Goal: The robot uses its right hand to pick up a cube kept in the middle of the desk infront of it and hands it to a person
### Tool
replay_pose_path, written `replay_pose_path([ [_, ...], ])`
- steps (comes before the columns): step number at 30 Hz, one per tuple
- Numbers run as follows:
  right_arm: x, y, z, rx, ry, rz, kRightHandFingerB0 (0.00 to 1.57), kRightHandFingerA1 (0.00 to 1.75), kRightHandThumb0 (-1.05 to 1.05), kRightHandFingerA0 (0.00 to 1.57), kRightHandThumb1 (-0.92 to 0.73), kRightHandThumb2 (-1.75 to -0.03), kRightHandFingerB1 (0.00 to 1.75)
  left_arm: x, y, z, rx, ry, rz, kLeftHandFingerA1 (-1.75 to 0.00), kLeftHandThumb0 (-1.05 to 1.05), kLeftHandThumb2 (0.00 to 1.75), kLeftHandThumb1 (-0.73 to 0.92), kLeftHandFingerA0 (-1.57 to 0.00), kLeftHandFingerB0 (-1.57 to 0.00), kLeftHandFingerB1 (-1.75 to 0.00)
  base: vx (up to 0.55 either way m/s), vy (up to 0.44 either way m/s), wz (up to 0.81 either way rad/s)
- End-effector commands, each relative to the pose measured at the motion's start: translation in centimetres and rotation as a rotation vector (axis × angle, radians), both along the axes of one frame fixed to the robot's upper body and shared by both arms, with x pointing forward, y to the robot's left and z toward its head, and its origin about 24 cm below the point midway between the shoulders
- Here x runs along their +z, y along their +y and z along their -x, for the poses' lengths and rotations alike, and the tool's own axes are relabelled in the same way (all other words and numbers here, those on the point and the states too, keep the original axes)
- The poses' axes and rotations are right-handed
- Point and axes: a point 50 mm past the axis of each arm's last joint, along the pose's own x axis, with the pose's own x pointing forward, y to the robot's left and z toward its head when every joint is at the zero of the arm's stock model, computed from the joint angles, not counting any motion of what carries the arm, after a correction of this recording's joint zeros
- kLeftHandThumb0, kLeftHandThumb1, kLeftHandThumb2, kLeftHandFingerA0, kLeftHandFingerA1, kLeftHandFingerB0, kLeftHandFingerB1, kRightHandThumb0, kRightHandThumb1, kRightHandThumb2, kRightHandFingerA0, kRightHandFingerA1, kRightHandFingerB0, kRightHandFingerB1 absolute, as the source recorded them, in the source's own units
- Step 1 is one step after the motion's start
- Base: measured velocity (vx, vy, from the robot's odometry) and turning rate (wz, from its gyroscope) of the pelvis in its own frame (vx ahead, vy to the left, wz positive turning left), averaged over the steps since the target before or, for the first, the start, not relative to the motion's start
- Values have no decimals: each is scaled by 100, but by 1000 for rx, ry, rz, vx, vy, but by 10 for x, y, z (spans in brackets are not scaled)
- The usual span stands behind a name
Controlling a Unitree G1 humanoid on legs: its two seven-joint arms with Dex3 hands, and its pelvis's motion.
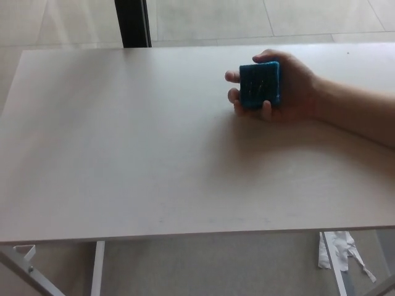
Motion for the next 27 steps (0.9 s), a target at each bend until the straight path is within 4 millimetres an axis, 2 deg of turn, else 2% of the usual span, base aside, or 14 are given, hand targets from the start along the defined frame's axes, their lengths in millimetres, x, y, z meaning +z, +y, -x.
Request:
replay_pose_path([
  [1, -30, -38, 147, -766, -488, 6, 71, 152, -56, 82, -64, -59, 80, 15, 16, 12, 66, -8, -48, -51, -63, 58, 58, -75, -60, -41, 0, 0, 0],
  [4, -57, -40, 135, -871, -275, -207, 69, 131, -51, 65, -60, -61, 76, 13, 15, 12, 69, -17, -39, -52, -65, 58, 57, -76, -63, -41, 0, 0, 0],
  [5, -60, -41, 134, -873, -271, -235, 62, 85, -46, 61, -64, -60, 85, 13, 15, 12, 66, -12, -42, -50, -66, 58, 58, -73, -61, -41, 0, 0, 0],
  [8, -71, -43, 129, -984, -234, -345, 71, 82, -40, 67, -60, -58, 67, 14, 16, 15, 81, -13, -42, -52, -63, 58, 57, -75, -62, -42, 0, 0, 0],
  [9, -77, -42, 126, -993, -166, -402, 68, 121, -36, 82, -64, -59, 71, 15, 17, 17, 62, 7, -51, -51, -62, 59, 60, -73, -58, -41, 0, 0, 0],
  [10, -81, -42, 125, -1020, -200, -474, 66, 93, -33, 77, -48, -89, 78, 16, 18, 18, 60, 2, -53, -52, -63, 59, 59, -72, -59, -42, 0, 0, 0],
  [11, -83, -41, 123, -1058, -252, -537, 62, 98, -26, 67, -64, -58, 73, 16, 18, 19, 58, 10, -53, -51, -65, 59, 60, -71, -57, -41, 0, 0, 0],
  [14, -91, -36, 121, -1068, -238, -592, 57, 77, -27, 45, -69, -60, 61, 15, 18, 21, 64, 20, -43, -51, -65, 58, 57, -70, -59, -41, 0, 0, 0],
  [17, -94, -34, 123, -1026, -119, -577, 56, 78, -34, 50, -68, -59, 61, 13, 16, 22, 58, 18, -39, -50, -65, 58, 57, -70, -60, -41, 0, 0, 0],
  [18, -98, -32, 124, -930, -17, -575, 55, 91, -42, 77, -52, -92, 66, 14, 17, 22, 61, 18, -37, -51, -67, 58, 56, -73, -59, -41, 0, 0, 0],
  [19, -101, -28, 126, -814, 86, -554, 59, 88, -42, 87, -61, -60, 54, 14, 17, 23, 65, 12, -32, -52, -66, 58, 56, -74, -57, -41, 0, 0, 0],
  [21, -102, -26, 129, -650, 194, -515, 56, 79, -49, 85, -53, -92, 63, 14, 17, 22, 51, 28, -42, -51, -67, 58, 57, -75, -59, -41, 0, 0, 0],
  [23, -103, -24, 132, -598, 240, -511, 61, 67, -47, 84, -63, -59, 48, 15, 17, 20, 58, 27, -39, -51, -66, 58, 58, -75, -59, -41, 0, 0, 0],
  [27, -108, -20, 138, -587, 268, -534, 54, 67, -52, 85, -54, -62, 48, 17, 19, 21, 58, 23, -39, -53, -65, 58, 58, -75, -58, -41, 0, 0, 0],
])
